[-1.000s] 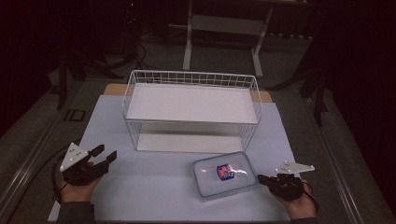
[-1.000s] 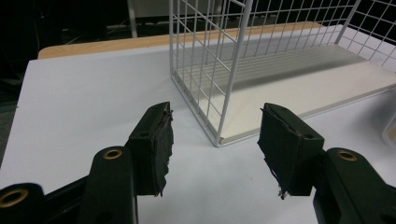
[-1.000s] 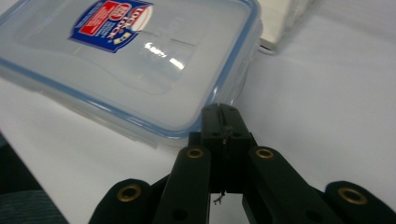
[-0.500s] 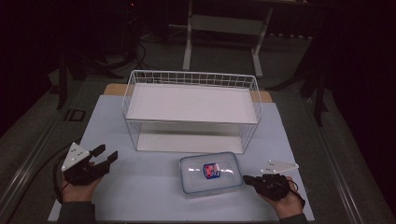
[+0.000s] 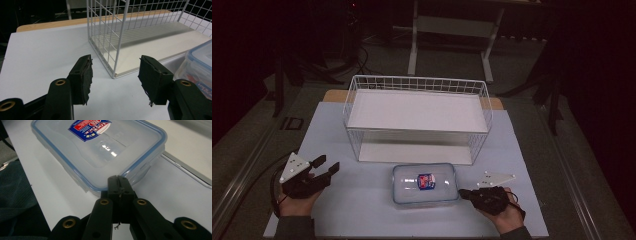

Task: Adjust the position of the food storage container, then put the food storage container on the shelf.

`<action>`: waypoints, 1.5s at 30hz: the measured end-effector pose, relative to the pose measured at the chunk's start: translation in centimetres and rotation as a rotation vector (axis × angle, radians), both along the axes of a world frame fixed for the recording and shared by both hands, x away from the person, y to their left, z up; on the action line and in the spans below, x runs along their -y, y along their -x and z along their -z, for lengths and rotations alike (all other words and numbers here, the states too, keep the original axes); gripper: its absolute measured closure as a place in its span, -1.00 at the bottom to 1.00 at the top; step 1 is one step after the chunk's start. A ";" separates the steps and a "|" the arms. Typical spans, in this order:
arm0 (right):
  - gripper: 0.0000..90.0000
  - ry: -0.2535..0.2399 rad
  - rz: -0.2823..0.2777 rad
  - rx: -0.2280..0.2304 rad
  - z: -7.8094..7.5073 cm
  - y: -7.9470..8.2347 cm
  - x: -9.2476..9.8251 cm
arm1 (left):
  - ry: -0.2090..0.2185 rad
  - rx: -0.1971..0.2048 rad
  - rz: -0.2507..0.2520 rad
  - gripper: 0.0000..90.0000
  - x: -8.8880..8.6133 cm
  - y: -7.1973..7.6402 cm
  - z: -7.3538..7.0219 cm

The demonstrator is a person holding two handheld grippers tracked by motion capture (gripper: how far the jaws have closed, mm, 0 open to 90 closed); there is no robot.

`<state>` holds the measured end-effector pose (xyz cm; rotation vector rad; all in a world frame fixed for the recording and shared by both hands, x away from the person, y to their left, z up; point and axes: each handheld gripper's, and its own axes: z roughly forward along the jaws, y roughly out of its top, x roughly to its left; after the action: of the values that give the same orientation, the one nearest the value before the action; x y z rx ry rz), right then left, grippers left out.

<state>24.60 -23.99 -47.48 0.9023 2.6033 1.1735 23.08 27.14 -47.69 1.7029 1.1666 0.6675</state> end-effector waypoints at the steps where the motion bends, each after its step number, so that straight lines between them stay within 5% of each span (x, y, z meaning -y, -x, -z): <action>1: 1.00 0.000 -0.004 0.001 0.0 0.0 -0.1 | -0.001 -0.001 0.001 -0.03 0.0 0.0 0.0; 7: 0.99 0.001 -0.019 0.004 0.0 0.0 -0.4 | 0.000 0.002 0.002 -0.03 0.0 0.0 0.0; 15: 0.76 -0.045 0.082 0.028 -0.3 -0.7 0.9 | 0.001 0.003 0.001 -0.04 0.0 0.2 -0.1; 29: 0.33 -0.093 0.140 0.042 -0.4 -1.0 1.1 | -0.005 0.011 0.019 -0.04 0.6 0.5 -0.5; 45: 0.04 -0.174 0.195 0.035 -0.5 -1.5 1.4 | 0.004 0.015 0.110 -0.11 4.1 1.0 -1.4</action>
<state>26.09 -25.35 -46.99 1.1288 2.3498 1.3626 22.07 23.04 -46.28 1.7419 1.0549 0.6087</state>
